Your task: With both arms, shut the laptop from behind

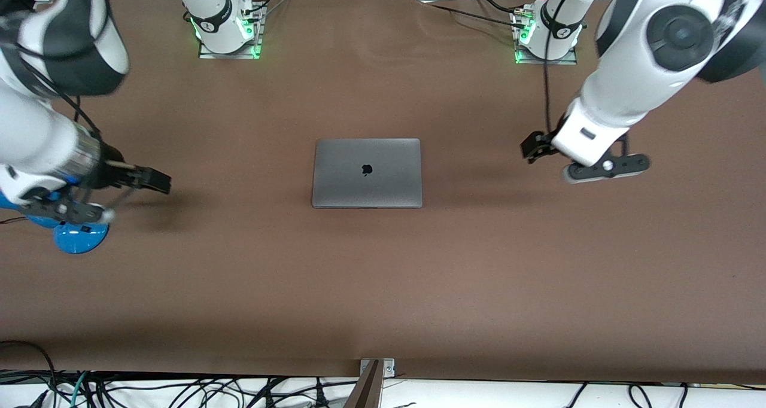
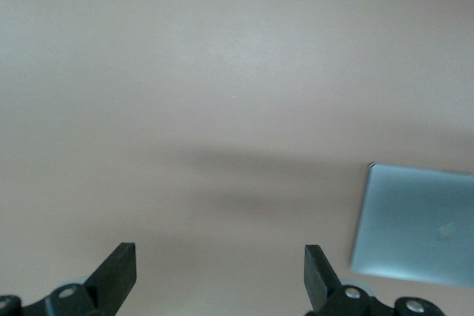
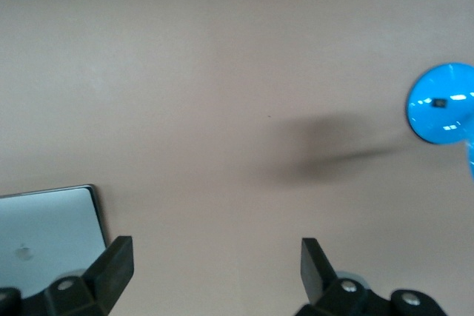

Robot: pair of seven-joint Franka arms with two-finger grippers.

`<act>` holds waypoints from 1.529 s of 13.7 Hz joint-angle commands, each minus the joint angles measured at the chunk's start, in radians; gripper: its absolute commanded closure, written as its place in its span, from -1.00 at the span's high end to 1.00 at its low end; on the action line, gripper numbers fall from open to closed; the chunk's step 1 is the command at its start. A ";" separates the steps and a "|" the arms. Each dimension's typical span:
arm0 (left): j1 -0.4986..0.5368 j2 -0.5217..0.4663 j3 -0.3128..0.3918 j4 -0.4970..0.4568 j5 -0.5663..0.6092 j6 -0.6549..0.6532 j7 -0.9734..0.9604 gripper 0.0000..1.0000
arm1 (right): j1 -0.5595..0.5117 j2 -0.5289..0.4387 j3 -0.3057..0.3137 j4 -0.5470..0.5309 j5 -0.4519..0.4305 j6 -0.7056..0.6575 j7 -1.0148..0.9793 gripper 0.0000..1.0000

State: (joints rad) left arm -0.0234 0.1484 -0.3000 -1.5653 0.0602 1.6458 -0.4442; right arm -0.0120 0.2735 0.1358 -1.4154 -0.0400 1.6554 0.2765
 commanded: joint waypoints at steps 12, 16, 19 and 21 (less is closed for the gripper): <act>-0.065 -0.191 0.254 -0.016 -0.031 -0.123 0.338 1.00 | 0.037 -0.310 -0.173 -0.252 0.026 -0.072 -0.253 1.00; -0.073 -0.173 0.276 0.019 -0.031 -0.127 0.331 1.00 | 0.037 -0.292 -0.168 -0.244 0.025 -0.040 -0.258 1.00; -0.066 -0.170 0.274 -0.007 -0.046 -0.095 0.325 1.00 | 0.038 -0.292 -0.165 -0.238 0.025 -0.045 -0.260 1.00; -0.064 -0.182 0.274 -0.064 -0.062 -0.057 0.325 1.00 | 0.037 -0.290 -0.169 -0.238 0.026 -0.043 -0.258 1.00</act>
State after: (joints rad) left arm -0.0830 -0.0255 -0.0379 -1.5863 0.0291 1.5501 -0.1309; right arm 0.0207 -0.0069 -0.0249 -1.6513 -0.0200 1.6064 0.0331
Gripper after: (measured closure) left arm 0.000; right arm 0.000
